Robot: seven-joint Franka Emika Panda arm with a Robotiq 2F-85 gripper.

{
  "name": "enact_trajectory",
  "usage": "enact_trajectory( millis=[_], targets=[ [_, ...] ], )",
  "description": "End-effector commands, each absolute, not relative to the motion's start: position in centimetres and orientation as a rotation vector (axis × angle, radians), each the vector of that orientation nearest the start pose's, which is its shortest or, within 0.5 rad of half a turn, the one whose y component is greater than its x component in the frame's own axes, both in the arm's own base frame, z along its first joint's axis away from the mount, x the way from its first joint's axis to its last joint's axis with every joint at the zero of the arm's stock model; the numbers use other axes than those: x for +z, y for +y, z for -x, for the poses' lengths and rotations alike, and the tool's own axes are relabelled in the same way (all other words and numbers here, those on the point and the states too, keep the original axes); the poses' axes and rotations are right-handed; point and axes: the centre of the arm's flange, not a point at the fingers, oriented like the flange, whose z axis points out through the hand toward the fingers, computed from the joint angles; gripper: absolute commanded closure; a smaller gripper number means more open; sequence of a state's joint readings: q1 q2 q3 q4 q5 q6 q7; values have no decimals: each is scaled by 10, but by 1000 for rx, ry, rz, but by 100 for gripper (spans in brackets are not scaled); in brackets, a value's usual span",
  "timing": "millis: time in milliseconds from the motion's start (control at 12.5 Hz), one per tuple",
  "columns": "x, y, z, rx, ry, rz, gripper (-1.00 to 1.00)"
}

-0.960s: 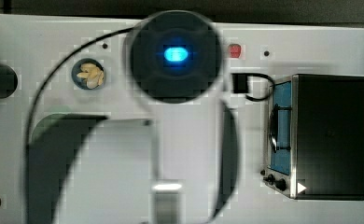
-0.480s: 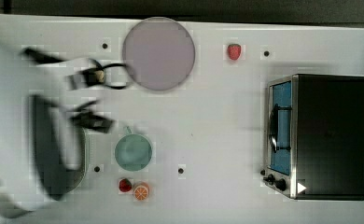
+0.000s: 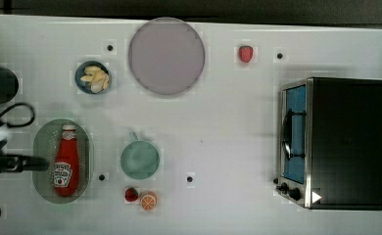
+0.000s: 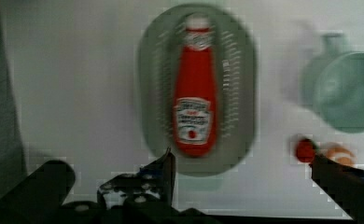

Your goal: Pick ketchup from strainer and place it on the table

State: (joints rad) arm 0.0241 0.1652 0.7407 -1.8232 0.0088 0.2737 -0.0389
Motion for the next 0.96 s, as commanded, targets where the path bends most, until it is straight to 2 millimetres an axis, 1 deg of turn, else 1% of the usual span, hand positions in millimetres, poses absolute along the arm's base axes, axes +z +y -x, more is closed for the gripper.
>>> enact_trajectory(
  millis=[80,160,320,480,720,960],
  targets=[
    [401,390,-433,261,187,3106,-100],
    [380,392,-428,238,188,3103,-100],
    [338,392,-418,175,124,3105,-100],
    [301,391,-410,140,115,3063,-100],
    [259,391,-404,129,146,2991,-100],
    [224,388,-403,197,188,2979,-100]
  ],
)
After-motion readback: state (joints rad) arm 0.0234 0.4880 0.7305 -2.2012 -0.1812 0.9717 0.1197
